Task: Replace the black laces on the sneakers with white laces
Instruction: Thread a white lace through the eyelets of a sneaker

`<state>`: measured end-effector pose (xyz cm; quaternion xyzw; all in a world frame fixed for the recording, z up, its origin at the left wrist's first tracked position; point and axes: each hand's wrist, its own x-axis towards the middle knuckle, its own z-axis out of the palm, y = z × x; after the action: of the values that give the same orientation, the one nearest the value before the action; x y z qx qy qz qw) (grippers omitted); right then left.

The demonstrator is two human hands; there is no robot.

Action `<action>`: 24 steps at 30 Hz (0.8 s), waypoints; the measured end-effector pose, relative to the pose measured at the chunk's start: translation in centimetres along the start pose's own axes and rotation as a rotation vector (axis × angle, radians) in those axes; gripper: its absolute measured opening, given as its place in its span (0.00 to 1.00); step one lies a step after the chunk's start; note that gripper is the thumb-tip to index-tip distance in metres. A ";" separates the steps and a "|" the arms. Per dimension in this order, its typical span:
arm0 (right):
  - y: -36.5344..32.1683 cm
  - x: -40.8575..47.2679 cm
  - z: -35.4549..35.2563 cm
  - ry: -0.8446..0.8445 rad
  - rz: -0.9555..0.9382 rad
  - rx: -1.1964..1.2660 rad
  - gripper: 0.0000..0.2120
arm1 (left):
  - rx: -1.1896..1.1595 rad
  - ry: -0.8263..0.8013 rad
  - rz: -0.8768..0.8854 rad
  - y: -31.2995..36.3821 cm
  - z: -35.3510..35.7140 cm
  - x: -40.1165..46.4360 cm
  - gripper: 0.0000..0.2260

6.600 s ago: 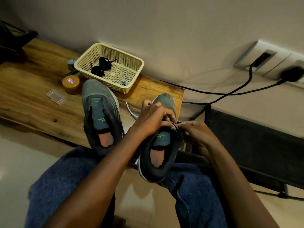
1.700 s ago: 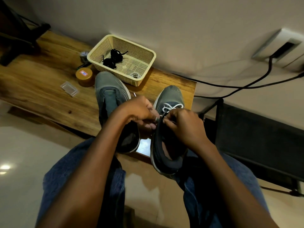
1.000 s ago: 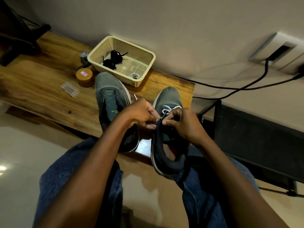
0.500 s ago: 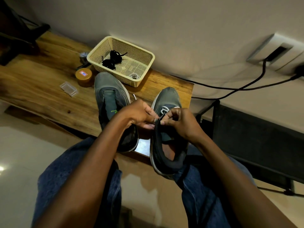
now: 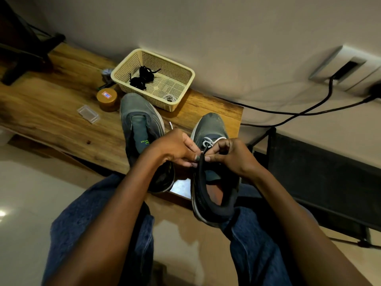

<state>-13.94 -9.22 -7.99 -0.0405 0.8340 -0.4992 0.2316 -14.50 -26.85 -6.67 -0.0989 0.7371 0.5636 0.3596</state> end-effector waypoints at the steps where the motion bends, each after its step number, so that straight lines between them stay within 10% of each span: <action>1: 0.0 -0.1 -0.1 -0.009 -0.005 -0.017 0.06 | 0.037 -0.012 -0.003 0.0 0.0 0.0 0.04; 24: 0.4 -0.9 0.6 0.252 -0.092 -0.088 0.14 | -0.074 0.062 0.033 0.1 0.6 0.4 0.08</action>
<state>-12.83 -9.25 -8.22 -0.0259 0.8747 -0.4735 0.1000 -14.57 -26.17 -6.94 -0.1171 0.7280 0.5931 0.3233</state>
